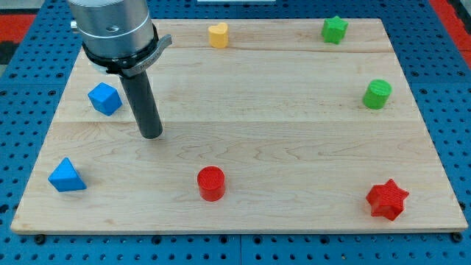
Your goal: Slightly push green star diagonal to top left of the green circle
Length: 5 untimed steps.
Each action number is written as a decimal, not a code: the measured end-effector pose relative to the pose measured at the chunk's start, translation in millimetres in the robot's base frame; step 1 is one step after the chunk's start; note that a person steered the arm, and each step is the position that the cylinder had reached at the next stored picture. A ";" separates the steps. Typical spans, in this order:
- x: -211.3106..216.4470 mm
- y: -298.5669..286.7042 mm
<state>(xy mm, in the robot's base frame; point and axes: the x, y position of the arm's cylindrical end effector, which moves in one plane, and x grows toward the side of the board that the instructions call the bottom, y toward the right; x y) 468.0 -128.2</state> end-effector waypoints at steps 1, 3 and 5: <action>-29.7 39.2; -133.1 108.1; -153.9 318.1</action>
<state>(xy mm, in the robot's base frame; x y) 314.1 189.9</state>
